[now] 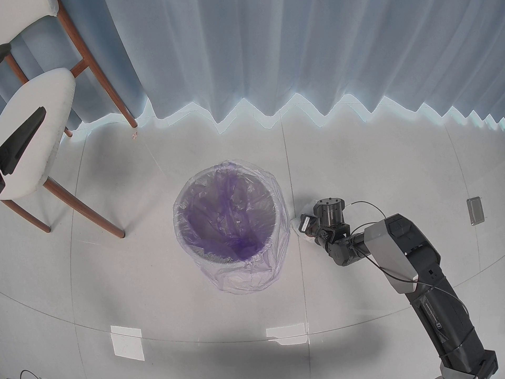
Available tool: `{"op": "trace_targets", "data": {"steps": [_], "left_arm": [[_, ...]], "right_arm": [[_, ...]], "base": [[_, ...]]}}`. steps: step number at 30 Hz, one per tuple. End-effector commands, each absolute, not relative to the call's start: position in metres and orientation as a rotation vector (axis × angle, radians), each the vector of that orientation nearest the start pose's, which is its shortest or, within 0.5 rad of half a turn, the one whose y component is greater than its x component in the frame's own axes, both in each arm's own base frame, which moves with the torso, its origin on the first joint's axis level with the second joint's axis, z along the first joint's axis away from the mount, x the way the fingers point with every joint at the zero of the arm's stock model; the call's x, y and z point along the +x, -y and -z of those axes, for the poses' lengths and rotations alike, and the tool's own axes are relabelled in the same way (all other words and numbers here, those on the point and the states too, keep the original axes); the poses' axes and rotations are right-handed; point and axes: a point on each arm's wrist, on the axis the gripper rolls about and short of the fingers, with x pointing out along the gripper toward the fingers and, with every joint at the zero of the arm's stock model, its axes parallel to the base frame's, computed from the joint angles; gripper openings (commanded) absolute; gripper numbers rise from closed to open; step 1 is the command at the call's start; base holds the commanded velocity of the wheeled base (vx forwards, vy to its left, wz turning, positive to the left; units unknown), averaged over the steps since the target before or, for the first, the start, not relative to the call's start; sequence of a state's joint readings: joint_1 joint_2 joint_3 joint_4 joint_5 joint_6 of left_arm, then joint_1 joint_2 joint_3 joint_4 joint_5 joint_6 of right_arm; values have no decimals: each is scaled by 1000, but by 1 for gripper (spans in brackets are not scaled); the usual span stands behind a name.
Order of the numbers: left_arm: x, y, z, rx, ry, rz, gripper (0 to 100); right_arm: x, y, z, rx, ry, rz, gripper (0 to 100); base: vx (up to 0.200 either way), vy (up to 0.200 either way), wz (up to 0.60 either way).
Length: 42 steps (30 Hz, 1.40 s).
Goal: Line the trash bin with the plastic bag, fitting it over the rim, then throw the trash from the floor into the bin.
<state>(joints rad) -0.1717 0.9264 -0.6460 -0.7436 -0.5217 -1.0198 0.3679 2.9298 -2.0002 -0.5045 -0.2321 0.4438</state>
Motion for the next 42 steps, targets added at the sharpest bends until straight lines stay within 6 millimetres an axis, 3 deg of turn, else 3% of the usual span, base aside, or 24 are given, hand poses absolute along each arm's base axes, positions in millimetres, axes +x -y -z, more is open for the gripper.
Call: {"op": "trace_targets", "data": {"steps": [1, 3, 5, 6, 8, 11, 18, 28, 36, 42], "left_arm": [[94, 28, -309, -878, 78, 851, 100], [94, 28, -309, -878, 78, 851, 100], [94, 28, -309, -877, 79, 851, 100], [94, 28, -309, -877, 79, 851, 100], [93, 28, -310, -878, 81, 853, 100], [91, 27, -311, -874, 89, 856, 100], [87, 28, -312, -872, 90, 884, 100], [84, 29, -311, -864, 78, 905, 100], [86, 31, -309, -864, 56, 923, 100], [89, 32, -302, -791, 55, 915, 100]], "right_arm": [[517, -192, 70, 318, -419, -37, 0], [518, -192, 66, 323, -407, -38, 0], [520, -193, 42, 345, -353, -49, 0], [520, -193, 42, 345, -353, -49, 0], [523, -194, 3, 387, -259, -68, 0], [511, -190, -15, 411, -247, -71, 0], [437, -182, -62, 439, -194, -133, 0], [331, -153, -118, 397, -47, -265, 0], [264, -127, -140, 271, 9, -342, 0], [221, -123, -148, 180, -42, -405, 0]], "base": [[0, 0, 0], [0, 0, 0], [0, 0, 0], [0, 0, 0], [0, 0, 0], [0, 0, 0], [0, 0, 0], [0, 0, 0], [0, 0, 0], [0, 0, 0]]}}
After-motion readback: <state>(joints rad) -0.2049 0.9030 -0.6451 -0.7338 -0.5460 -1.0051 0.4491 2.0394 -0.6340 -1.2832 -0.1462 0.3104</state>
